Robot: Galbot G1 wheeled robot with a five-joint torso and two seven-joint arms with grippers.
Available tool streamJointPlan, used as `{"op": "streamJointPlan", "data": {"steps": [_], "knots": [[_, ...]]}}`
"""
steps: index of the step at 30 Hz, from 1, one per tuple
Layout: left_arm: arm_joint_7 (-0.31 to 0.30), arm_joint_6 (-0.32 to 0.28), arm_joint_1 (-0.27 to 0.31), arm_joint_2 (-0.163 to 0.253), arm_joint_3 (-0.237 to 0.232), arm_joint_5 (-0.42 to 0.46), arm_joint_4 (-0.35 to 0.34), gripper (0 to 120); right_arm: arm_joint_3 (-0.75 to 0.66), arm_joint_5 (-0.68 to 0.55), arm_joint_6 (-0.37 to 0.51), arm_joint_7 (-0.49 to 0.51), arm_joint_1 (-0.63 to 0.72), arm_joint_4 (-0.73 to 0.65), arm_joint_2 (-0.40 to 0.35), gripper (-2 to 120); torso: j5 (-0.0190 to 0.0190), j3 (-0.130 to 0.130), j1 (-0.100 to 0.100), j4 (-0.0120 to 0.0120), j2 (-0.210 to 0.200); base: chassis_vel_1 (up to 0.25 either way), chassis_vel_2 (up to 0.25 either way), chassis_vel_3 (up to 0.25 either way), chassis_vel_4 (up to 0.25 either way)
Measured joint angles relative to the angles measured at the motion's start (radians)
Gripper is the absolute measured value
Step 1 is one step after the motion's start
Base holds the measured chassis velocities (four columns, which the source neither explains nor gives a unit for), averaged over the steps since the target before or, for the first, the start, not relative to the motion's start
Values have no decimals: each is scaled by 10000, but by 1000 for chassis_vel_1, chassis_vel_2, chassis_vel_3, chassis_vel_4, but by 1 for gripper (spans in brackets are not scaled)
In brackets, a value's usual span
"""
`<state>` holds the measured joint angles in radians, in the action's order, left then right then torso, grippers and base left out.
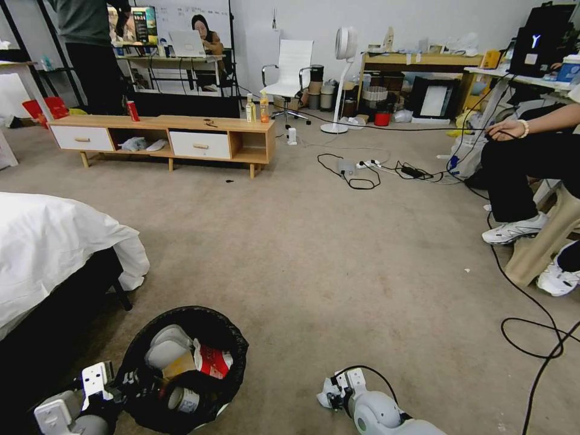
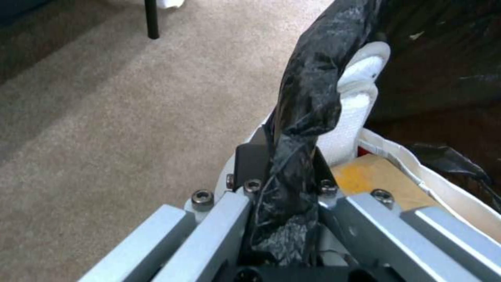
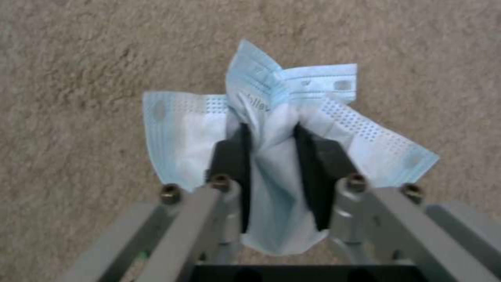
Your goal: Pick up the trash bin and place the garbage on the floor into it.
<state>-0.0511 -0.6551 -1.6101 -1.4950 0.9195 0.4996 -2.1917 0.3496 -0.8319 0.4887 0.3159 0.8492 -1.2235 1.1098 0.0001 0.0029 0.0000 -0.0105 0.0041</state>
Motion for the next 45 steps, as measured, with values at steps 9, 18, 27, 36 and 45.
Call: {"op": "streamJointPlan", "data": {"steps": [9, 18, 27, 36, 45], "knots": [[-3, 2, 23, -48, -63, -35, 0, 2, -103, -77, -1, 59, 277, -473, -407, 0, 0, 3, 0, -8, -1, 0, 0, 0, 0], [-18, -21, 68, -54, -101, -46, -28, 2, -356, -597, -6, 375, 550, -1772, -1058, 0, 0, 4, 1, -5, -1, 0, 0, 0, 0], [-379, -290, 331, 50, -162, 563, -64, 2, -951, -991, -415, 602, 503, -3435, -1493, 0, 0, 4, 1, -3, -1, 0, 0, 0, 0], [-905, -594, 626, 339, -149, 1532, -64, 2, -1312, -1356, -929, 749, 49, -5465, -1979, 0, -1, 4, 1, -5, -1, 0, 0, 0, 0], [-1116, -730, 655, 638, -133, 2030, -252, 2, -1261, -2872, -1392, 1013, -1850, -8137, -2027, 0, -2, 4, 1, -1, -1, 0, 0, 0, 0]]}}
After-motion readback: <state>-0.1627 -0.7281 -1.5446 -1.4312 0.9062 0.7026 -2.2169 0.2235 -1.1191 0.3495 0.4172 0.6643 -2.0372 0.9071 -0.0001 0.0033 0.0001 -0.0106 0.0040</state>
